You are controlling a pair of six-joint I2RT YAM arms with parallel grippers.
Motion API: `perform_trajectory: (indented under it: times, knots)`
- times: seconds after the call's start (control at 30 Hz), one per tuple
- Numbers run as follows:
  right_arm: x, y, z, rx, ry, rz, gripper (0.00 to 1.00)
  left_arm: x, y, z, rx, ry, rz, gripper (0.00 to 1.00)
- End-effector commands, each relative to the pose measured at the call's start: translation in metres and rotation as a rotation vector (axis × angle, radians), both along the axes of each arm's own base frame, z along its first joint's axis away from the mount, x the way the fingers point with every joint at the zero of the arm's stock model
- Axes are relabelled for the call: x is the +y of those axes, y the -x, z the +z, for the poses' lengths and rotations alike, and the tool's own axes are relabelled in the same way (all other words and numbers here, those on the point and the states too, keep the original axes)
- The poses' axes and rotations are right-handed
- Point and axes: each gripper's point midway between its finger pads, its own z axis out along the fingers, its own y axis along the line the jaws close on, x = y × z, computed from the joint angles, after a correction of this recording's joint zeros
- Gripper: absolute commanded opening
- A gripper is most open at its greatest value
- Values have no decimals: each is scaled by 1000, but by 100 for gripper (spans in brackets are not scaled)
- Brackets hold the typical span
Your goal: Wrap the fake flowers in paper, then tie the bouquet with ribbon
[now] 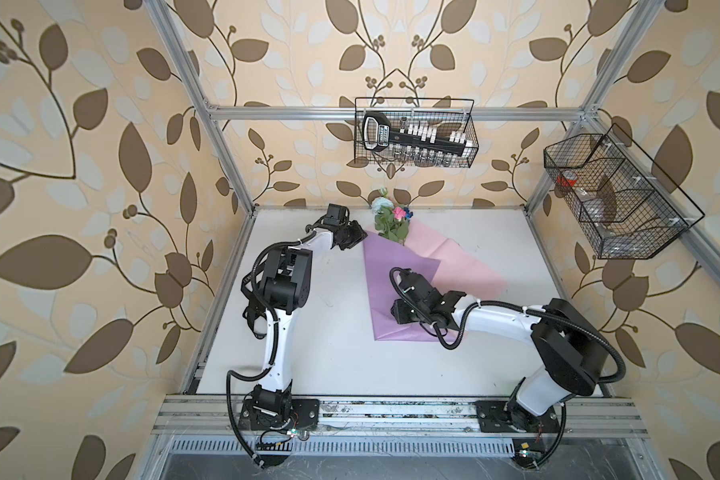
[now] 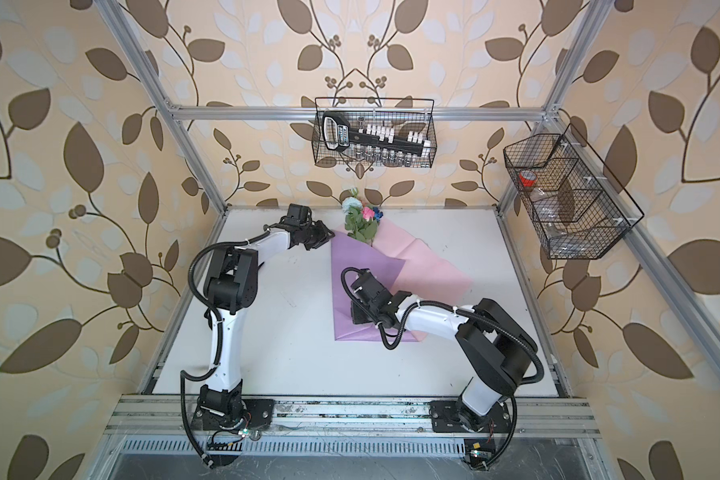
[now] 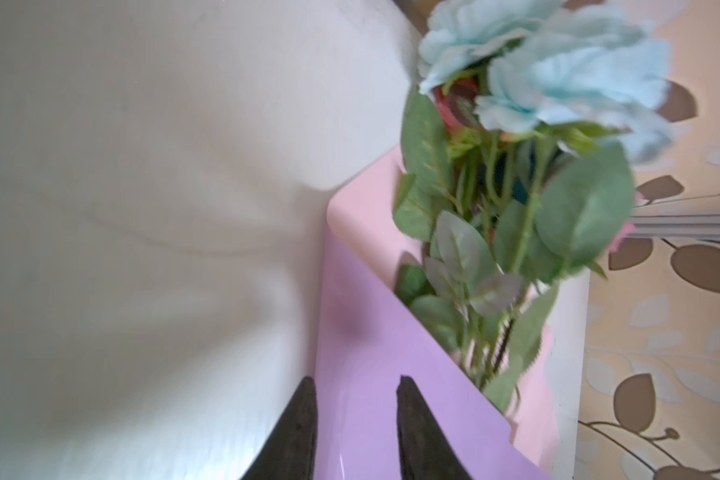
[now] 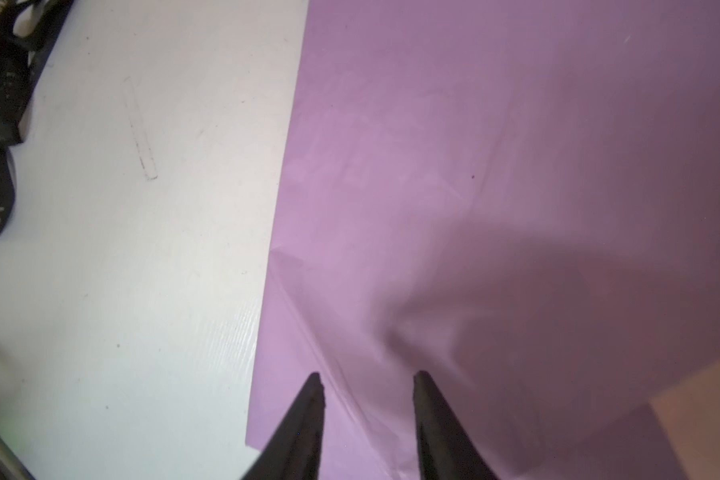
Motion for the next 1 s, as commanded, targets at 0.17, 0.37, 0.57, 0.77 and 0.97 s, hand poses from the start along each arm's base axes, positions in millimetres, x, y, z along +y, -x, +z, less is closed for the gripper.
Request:
perform_trajectory:
  times: [0.17,0.37,0.57,0.77,0.97]
  knots:
    - [-62,18,47,-73,-39,-179,60,-64,105,78,-194,-67,-177,34]
    - [-125,58,30,-6,-62,-372,72,-112,183,54,-149,-86,-341,33]
    - [-156,92,2,77,-164,-504,86,-132,237,19,-81,-144,-406,31]
    - [-150,105,-18,156,-303,-548,93,-134,258,-10,-28,-193,-448,31]
    - [-134,113,-42,245,-462,-578,94,-143,266,-18,-14,-185,-472,30]
